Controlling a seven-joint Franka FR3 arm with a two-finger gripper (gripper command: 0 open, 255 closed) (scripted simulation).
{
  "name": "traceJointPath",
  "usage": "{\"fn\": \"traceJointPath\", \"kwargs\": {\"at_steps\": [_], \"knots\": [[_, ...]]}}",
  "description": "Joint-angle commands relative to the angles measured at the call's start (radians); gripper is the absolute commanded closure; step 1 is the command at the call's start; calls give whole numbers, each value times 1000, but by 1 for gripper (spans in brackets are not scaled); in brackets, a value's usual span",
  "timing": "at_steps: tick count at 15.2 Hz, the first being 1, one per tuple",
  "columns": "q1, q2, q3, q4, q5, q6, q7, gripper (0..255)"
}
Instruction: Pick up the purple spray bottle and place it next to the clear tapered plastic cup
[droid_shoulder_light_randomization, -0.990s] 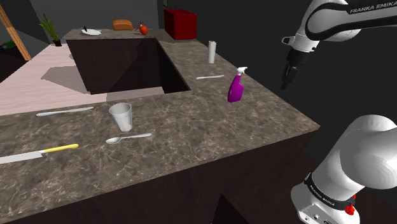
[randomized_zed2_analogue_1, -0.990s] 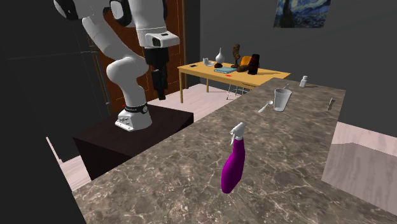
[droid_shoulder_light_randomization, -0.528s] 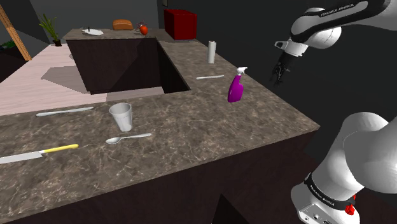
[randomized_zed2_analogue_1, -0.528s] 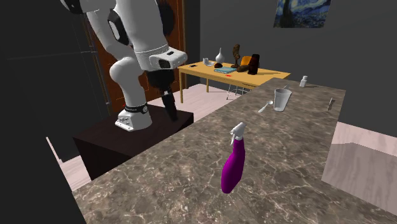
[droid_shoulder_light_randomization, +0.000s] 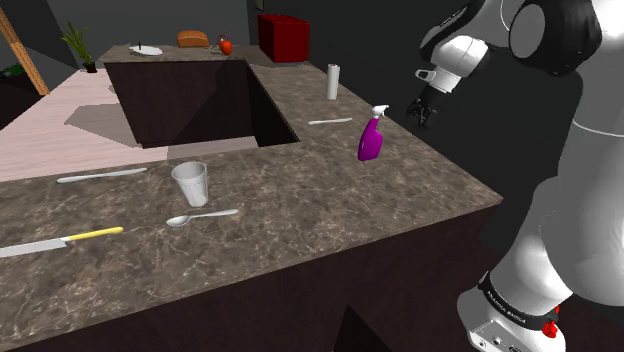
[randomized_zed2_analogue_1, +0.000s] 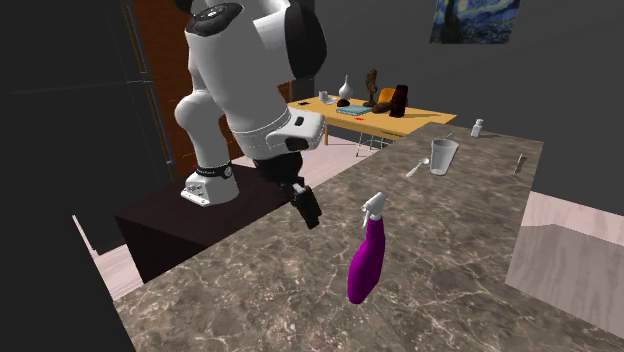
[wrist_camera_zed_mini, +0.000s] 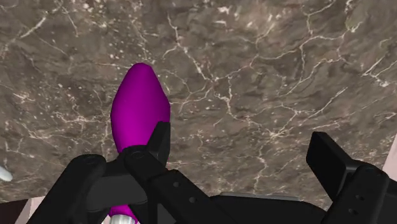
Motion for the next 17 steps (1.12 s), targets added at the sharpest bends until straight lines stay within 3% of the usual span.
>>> {"fn": "traceJointPath", "kwargs": {"at_steps": [1, 4, 8, 9, 17], "knots": [[-142, 130, 101, 111, 128, -82, -128, 0], [-290, 263, 214, 274, 228, -177, -225, 0], [-449, 426, 335, 519, 323, -292, -302, 0], [-466, 445, 348, 550, 332, -305, -308, 0], [-431, 465, 368, 494, 360, -235, -326, 0]]}}
